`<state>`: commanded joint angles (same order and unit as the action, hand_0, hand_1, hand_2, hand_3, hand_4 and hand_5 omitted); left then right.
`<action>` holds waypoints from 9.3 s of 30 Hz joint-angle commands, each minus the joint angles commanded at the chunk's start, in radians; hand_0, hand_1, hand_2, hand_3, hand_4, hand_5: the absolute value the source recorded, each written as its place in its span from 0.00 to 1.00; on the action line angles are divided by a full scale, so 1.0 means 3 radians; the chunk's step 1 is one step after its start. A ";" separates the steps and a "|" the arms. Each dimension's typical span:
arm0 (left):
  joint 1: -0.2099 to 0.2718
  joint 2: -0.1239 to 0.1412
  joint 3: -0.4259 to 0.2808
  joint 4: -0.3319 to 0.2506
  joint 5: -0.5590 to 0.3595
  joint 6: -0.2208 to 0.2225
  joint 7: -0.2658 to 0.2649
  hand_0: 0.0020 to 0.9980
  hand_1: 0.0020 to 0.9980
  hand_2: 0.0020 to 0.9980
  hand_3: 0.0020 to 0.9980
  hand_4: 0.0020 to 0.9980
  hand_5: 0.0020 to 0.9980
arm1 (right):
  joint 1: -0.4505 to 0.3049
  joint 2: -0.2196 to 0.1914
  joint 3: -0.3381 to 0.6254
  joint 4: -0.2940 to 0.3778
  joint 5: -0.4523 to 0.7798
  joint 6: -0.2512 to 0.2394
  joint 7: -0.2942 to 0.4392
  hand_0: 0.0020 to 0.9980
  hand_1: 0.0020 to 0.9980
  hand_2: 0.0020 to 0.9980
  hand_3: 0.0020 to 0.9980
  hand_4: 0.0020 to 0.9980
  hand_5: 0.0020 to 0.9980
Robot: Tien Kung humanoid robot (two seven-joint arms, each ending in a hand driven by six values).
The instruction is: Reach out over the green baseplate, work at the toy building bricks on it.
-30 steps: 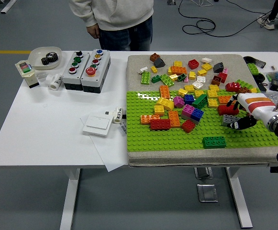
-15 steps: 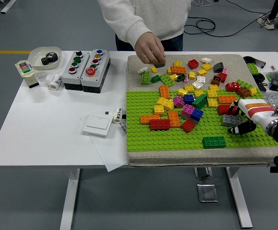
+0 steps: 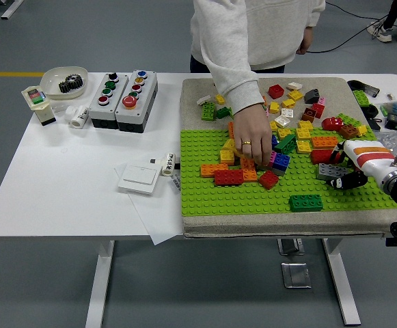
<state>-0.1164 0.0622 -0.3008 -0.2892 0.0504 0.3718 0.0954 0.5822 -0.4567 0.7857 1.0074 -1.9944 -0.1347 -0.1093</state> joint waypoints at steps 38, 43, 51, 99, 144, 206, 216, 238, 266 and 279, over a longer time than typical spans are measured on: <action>-0.0015 -0.0002 -0.0027 0.0002 0.0037 0.0000 0.0015 0.61 0.70 0.67 0.55 0.56 0.62 | -0.0023 -0.0022 -0.0011 -0.0016 -0.0072 -0.0052 0.0120 0.29 0.36 0.46 0.49 0.82 0.42; -0.0015 -0.0001 -0.0038 0.0005 0.0053 -0.0002 0.0019 0.61 0.70 0.66 0.55 0.56 0.62 | -0.0052 -0.0169 -0.0061 0.0253 -0.0047 -0.0076 0.0153 0.29 0.36 0.46 0.49 0.81 0.43; -0.0016 -0.0002 -0.0054 0.0010 0.0074 -0.0001 0.0025 0.61 0.70 0.67 0.55 0.56 0.62 | -0.0066 -0.0269 -0.0134 0.0422 -0.0001 -0.0079 0.0181 0.29 0.36 0.46 0.49 0.81 0.44; -0.0010 -0.0005 -0.0039 0.0014 0.0052 -0.0005 0.0024 0.61 0.70 0.66 0.55 0.56 0.62 | -0.0282 -0.0515 0.0092 0.0748 -0.0089 -0.0056 0.0217 0.29 0.36 0.46 0.49 0.80 0.47; -0.0014 0.0000 -0.0047 0.0015 0.0084 -0.0008 0.0038 0.61 0.70 0.66 0.55 0.56 0.63 | -0.0400 -0.1059 -0.0125 0.1175 -0.0519 0.0198 0.0351 0.28 0.36 0.47 0.49 0.81 0.49; -0.0044 0.0019 -0.0061 0.0018 0.0098 -0.0007 0.0043 0.61 0.70 0.66 0.55 0.56 0.62 | 0.0008 -0.0684 -0.0501 0.0985 -0.0415 0.0054 0.0456 0.28 0.36 0.47 0.50 0.83 0.51; -0.0038 0.0020 -0.0081 0.0023 0.0144 -0.0011 0.0058 0.61 0.70 0.67 0.55 0.56 0.62 | -0.0190 -0.0866 -0.0164 0.1369 -0.0298 0.0186 0.0412 0.35 0.43 0.51 0.51 0.84 0.50; -0.0009 0.0017 -0.0131 0.0032 0.0222 -0.0008 0.0082 0.61 0.70 0.66 0.55 0.56 0.62 | -0.0607 -0.0996 0.0702 0.1342 -0.0390 0.0165 0.0407 0.44 0.50 0.56 0.52 0.85 0.51; -0.0009 0.0018 -0.0110 0.0027 0.0205 -0.0013 0.0080 0.61 0.70 0.66 0.55 0.56 0.62 | -0.0633 -0.0997 0.0960 0.1106 -0.0350 0.0194 0.0415 0.45 0.50 0.56 0.52 0.87 0.53; -0.0010 0.0023 -0.0123 0.0022 0.0255 -0.0029 0.0098 0.61 0.70 0.66 0.55 0.56 0.62 | -0.0301 -0.0814 0.0276 0.0923 -0.0219 0.0168 0.0522 0.52 0.56 0.65 0.58 0.87 0.52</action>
<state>-0.1195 0.0692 -0.3377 -0.2827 0.1268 0.3630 0.1248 0.4919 -0.7010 0.8684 1.2844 -2.0602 -0.0843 0.0475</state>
